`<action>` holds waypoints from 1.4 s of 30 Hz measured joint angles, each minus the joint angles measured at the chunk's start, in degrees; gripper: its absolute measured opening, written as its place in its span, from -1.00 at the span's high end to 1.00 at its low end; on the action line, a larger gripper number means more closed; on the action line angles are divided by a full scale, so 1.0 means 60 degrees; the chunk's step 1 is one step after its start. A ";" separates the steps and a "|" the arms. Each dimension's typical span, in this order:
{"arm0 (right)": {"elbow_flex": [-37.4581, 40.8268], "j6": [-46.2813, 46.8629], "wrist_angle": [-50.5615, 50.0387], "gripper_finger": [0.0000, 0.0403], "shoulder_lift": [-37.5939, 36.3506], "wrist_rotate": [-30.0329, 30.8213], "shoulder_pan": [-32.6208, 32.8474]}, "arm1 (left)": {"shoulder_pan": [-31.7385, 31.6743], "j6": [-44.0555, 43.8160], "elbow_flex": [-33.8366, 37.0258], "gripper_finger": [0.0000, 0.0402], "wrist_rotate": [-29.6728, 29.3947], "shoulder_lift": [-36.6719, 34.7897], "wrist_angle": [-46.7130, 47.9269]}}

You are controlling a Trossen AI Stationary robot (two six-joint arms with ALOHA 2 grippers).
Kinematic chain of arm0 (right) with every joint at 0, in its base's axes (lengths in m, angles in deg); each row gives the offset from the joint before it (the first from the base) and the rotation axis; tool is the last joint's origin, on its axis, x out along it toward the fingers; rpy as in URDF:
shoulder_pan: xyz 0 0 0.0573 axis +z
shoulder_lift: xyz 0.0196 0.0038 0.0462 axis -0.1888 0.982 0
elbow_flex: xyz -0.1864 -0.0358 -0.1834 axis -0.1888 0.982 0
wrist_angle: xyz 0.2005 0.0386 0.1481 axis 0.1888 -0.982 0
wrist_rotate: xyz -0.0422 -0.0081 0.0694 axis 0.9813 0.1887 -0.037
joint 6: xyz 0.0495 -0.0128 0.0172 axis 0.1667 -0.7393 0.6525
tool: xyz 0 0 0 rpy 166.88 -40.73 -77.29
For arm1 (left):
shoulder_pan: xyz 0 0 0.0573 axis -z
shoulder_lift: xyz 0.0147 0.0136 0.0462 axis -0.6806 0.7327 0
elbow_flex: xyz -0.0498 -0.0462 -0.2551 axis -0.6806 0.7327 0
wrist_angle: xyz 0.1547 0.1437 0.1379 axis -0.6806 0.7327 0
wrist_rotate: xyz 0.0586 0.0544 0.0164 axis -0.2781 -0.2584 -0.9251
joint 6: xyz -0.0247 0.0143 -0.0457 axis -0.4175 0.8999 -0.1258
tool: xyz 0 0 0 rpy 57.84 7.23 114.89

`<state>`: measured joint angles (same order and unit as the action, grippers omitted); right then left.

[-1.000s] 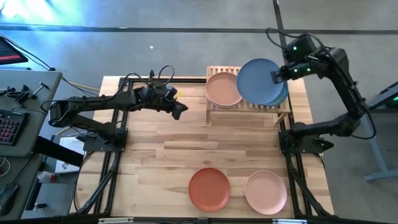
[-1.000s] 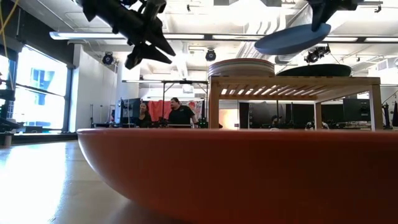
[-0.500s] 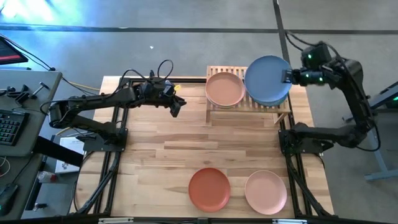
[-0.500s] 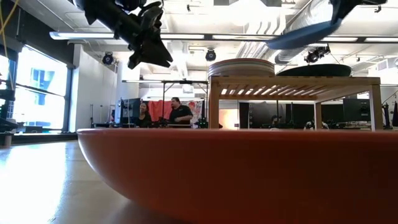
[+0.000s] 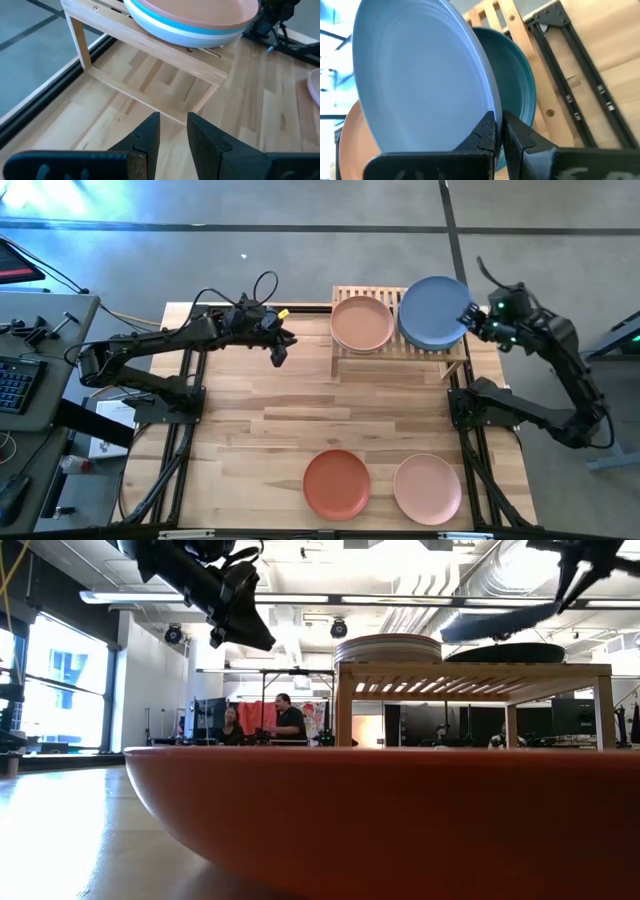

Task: Place and stack plates onto a shelf
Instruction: Stack the blue plate on top of the green plate

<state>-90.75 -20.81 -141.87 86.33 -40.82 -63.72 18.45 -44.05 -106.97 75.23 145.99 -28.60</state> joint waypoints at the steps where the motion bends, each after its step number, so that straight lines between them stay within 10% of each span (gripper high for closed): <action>1: 0.0213 0.0143 0.0163 1.00 -0.0047 -0.0022 0.0000 | -0.0011 0.0066 0.0000 0.57 0.0000 0.0000 0.0018; 24: 0.1528 0.0698 0.0748 0.98 0.0082 0.0299 0.0000 | -0.0056 0.0422 0.0000 0.57 -0.0004 0.0000 0.0371; 42: 0.1299 0.0256 0.0817 0.42 -0.0140 0.0166 0.0000 | -0.0056 0.0418 0.0000 0.57 -0.0011 0.0000 0.0368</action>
<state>-82.95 -19.28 -136.96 85.49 -39.82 -63.72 18.11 -41.54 -106.97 75.16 145.99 -26.39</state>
